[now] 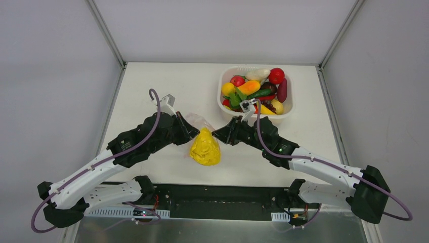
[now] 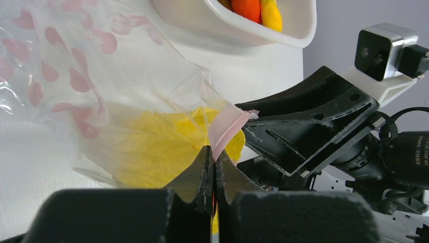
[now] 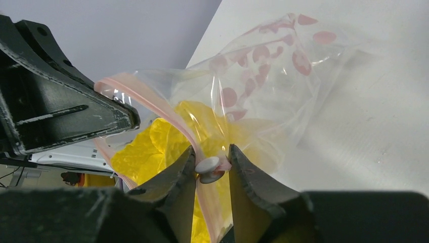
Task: Place the food in the zip-top bag and seal the zipper
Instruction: Adjust the zipper food storage bag at the center of the board.
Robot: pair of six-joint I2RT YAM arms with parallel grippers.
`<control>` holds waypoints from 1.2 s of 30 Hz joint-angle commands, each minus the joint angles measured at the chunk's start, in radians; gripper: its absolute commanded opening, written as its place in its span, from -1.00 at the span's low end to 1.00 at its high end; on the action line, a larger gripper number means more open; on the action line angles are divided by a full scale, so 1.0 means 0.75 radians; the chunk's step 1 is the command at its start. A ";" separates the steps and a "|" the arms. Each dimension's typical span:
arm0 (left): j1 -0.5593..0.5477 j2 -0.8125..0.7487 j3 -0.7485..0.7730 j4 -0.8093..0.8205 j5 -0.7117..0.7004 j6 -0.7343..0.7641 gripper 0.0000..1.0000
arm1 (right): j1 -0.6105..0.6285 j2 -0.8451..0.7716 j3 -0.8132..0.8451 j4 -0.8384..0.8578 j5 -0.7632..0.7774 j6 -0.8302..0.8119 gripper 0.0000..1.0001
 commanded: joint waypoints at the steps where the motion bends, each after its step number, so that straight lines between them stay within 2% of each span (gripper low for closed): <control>1: 0.009 -0.002 0.043 0.000 0.005 0.024 -1.00 | 0.006 -0.030 0.100 -0.015 0.045 -0.079 -0.36; 5: 0.011 -0.011 0.041 -0.001 0.007 0.026 -1.00 | 0.006 -0.010 0.163 -0.162 0.178 -0.100 -0.51; 9: 0.010 -0.024 0.022 0.019 -0.001 0.012 -1.00 | 0.010 0.086 0.186 -0.274 0.155 -0.238 -0.53; 10: 0.011 -0.026 0.014 0.030 -0.009 0.004 -1.00 | 0.010 0.106 0.166 -0.283 0.178 -0.227 -0.43; 12: 0.010 -0.027 -0.004 0.058 -0.015 -0.009 -1.00 | 0.012 0.110 0.116 -0.263 0.177 -0.197 -0.05; 13: 0.010 -0.027 -0.009 0.068 -0.016 -0.016 -1.00 | 0.015 0.097 0.088 -0.239 0.188 -0.164 0.05; 15: 0.010 -0.021 -0.019 0.083 -0.019 -0.030 -1.00 | 0.019 0.064 0.035 -0.186 0.217 -0.082 0.16; 18: 0.011 -0.011 -0.020 0.094 -0.015 -0.037 -1.00 | 0.025 0.033 -0.025 -0.142 0.277 0.015 0.20; 19: 0.010 -0.008 -0.019 0.096 -0.013 -0.037 -1.00 | 0.025 0.028 -0.039 -0.135 0.283 0.031 0.14; 21: 0.009 -0.004 -0.019 0.101 -0.013 -0.041 -1.00 | 0.026 0.016 -0.049 -0.121 0.278 0.053 -0.19; 23: 0.010 0.000 -0.021 0.103 -0.012 -0.043 -1.00 | 0.026 0.000 -0.072 -0.082 0.256 0.071 -0.44; 24: 0.009 0.000 -0.021 0.101 -0.011 -0.045 -1.00 | 0.027 -0.007 -0.082 -0.075 0.240 0.079 -0.52; 27: 0.011 -0.001 -0.026 0.101 -0.016 -0.046 -1.00 | 0.026 -0.017 -0.093 -0.083 0.192 0.104 -0.60; 30: 0.012 0.000 -0.030 0.102 -0.013 -0.041 -1.00 | 0.026 -0.032 -0.089 -0.096 0.177 0.108 -0.96; 33: 0.012 -0.009 -0.008 0.033 -0.051 -0.007 -1.00 | 0.027 -0.074 0.013 -0.157 0.164 0.019 -1.00; 36: 0.014 -0.030 0.070 -0.137 -0.155 0.058 -1.00 | 0.026 -0.097 0.158 -0.242 0.144 -0.122 -1.00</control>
